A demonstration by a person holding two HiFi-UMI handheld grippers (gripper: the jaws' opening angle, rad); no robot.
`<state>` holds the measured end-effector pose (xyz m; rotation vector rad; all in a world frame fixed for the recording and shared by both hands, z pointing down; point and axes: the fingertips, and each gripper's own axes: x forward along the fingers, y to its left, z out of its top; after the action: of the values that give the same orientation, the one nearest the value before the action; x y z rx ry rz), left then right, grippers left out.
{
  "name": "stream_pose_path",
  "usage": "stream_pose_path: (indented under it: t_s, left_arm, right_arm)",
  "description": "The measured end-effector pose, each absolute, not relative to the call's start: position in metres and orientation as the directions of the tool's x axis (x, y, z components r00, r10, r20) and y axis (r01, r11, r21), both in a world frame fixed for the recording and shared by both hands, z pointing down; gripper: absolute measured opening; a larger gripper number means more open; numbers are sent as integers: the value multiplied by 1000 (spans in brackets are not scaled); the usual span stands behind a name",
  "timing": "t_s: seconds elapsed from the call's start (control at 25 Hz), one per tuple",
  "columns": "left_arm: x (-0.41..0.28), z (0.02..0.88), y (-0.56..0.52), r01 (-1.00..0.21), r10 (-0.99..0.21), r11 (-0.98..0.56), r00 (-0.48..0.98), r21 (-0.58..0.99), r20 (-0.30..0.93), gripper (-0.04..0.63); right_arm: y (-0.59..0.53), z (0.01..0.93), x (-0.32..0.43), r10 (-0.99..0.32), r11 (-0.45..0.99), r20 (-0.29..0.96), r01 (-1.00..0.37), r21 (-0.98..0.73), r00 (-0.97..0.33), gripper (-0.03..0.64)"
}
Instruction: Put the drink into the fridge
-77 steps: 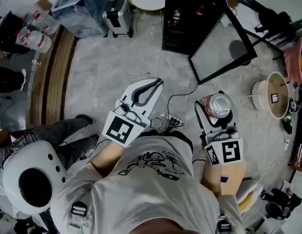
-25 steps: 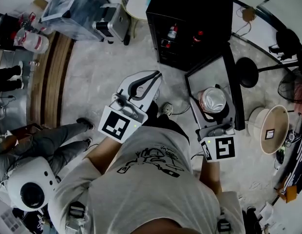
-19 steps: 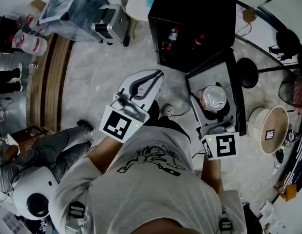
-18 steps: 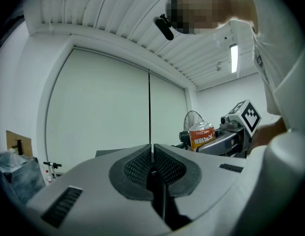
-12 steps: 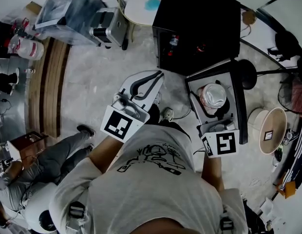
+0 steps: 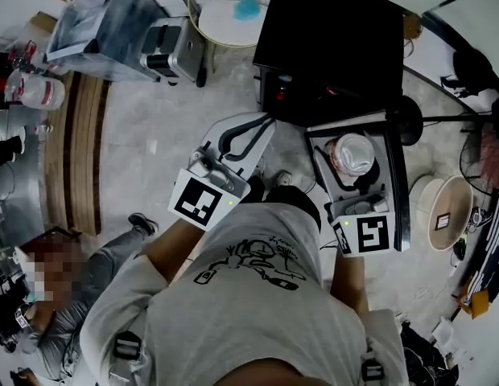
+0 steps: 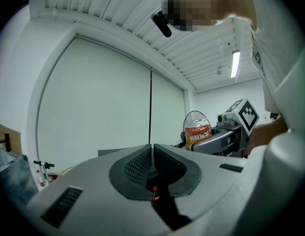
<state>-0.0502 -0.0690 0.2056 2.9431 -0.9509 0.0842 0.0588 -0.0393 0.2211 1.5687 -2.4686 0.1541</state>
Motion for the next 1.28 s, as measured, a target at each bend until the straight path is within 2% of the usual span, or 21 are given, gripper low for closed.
stream_pose_path:
  t_s: [0.4,0.72,1.28]
  left_arm:
    - [-33,232,-91,-594,-588,-804,799,20,123,29]
    - [-19,283,-101,-593,-579,-802,800,63,160,29]
    - [4,382,-119,-547,-532,-837,821,19,206,29]
  right_arm:
    - [-59,245,77,-862,450,261,-893,2,-434,339]
    - [-73,303,86,-845,447,317,-894,-24,-431,338]
    - [-105,423,91,-832,424,376,-904,-47,-409,338]
